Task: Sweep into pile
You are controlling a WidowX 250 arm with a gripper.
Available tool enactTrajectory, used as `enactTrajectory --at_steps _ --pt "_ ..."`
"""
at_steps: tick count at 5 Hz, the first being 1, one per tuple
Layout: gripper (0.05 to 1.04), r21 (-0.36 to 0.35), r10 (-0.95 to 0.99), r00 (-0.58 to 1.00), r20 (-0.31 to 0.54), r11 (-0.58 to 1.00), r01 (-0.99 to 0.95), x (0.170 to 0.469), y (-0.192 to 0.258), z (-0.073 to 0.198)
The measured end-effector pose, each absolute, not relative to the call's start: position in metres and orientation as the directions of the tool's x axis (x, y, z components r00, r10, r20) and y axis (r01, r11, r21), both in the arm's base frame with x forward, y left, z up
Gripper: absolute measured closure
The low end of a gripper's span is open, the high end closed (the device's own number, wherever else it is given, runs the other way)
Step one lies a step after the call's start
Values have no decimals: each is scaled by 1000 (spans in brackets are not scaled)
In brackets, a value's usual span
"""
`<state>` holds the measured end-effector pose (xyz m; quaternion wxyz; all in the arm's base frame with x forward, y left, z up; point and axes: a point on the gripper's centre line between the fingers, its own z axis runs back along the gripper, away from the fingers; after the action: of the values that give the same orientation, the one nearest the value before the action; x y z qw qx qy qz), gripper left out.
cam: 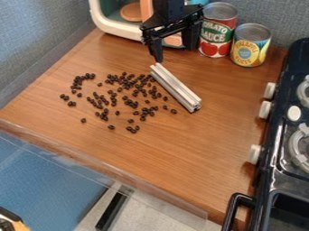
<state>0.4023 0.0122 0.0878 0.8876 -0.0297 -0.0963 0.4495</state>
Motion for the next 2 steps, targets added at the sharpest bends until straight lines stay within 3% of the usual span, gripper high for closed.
enactTrajectory --at_steps 2 --pt "83 -84 815 573 85 579 -811 397 10 66"
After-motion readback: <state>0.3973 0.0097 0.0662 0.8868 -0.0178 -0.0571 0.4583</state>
